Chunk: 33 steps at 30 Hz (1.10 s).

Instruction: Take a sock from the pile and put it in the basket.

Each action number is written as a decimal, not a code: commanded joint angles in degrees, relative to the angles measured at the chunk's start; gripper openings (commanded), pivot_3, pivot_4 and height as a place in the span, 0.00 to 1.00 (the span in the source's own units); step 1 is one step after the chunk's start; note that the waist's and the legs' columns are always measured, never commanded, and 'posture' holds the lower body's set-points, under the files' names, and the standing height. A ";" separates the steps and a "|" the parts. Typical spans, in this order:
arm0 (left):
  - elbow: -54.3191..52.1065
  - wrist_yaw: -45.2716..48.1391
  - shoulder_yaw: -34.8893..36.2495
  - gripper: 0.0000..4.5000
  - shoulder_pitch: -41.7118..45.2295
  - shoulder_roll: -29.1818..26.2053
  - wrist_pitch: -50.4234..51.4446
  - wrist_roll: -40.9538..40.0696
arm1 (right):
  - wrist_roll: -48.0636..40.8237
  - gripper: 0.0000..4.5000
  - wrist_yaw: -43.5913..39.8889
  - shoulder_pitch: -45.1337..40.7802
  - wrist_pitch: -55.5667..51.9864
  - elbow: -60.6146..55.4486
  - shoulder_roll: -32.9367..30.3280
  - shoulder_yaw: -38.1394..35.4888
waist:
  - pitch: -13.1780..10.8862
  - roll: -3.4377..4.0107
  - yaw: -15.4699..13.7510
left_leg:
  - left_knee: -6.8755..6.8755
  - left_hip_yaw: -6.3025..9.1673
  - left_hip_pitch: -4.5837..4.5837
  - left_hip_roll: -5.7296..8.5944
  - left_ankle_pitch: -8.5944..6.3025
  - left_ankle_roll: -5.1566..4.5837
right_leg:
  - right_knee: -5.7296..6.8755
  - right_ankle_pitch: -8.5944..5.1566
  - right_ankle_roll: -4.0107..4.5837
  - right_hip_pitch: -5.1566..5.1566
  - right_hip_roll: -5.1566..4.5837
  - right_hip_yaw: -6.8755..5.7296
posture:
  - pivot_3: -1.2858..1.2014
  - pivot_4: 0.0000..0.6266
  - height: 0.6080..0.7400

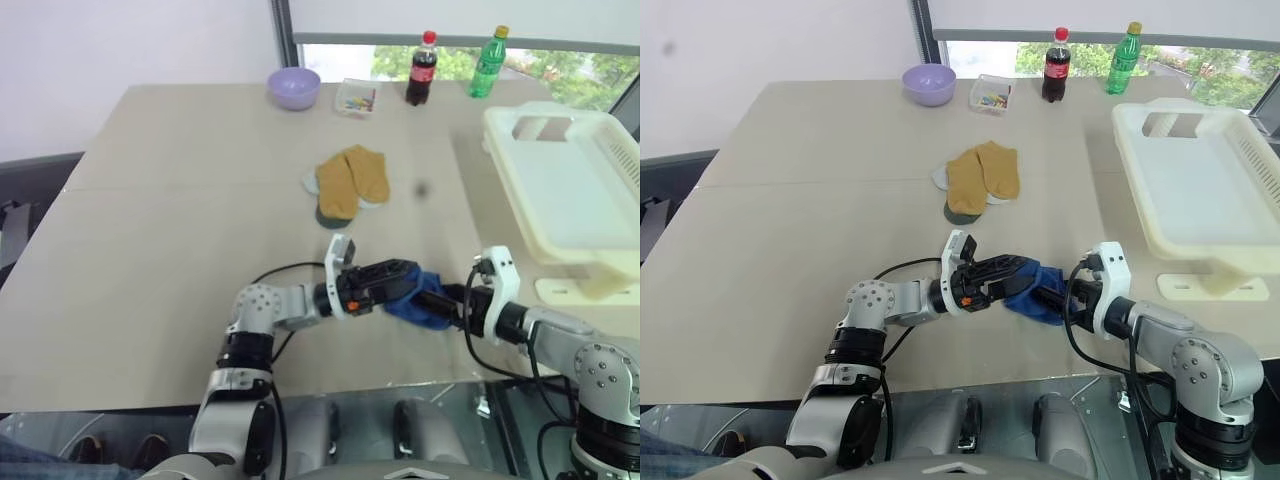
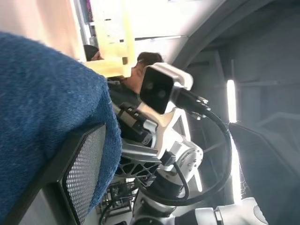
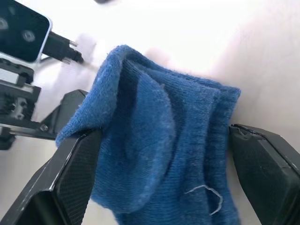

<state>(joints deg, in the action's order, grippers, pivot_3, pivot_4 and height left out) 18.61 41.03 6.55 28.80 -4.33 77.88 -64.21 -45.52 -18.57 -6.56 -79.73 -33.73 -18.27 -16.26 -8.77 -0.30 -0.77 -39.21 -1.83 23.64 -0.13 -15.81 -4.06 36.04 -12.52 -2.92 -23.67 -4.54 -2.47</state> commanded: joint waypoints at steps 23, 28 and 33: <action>0.89 6.26 -4.48 1.00 0.66 0.80 1.19 5.84 | -17.05 0.99 8.24 4.48 -1.18 2.71 5.29 -6.32 | 0.03 -0.03 0.00 | -0.01 0.00 -0.02 -0.03 -0.02 -0.03 | 0.04 0.00 0.00 0.01 0.01 0.05 | 0.52 0.24 1.00; 0.92 7.07 -4.57 1.00 0.62 0.96 0.96 6.76 | -18.34 0.93 10.43 4.76 -0.93 4.37 4.76 -5.94 | 0.06 -0.01 0.01 | -0.01 -0.02 -0.06 -0.03 -0.02 -0.03 | 0.08 0.00 0.00 0.02 0.01 0.05 | 0.52 0.24 1.00; 1.44 6.82 -2.98 1.00 0.54 1.36 0.54 6.99 | -18.33 0.54 9.88 6.22 0.21 4.67 2.30 -4.55 | 0.08 0.01 -0.01 | -0.01 -0.03 -0.05 -0.01 -0.02 -0.04 | 0.08 0.00 0.01 0.02 0.01 0.05 | 0.52 0.24 1.00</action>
<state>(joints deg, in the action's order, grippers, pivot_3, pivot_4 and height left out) 19.13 47.54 2.82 29.36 -3.72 78.30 -56.56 -64.18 -9.21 -1.44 -79.45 -29.67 -14.85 -21.11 -8.69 -0.29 -0.78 -39.22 -1.85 23.59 -0.15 -15.83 -4.10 36.12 -12.52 -2.92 -23.65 -4.53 -2.41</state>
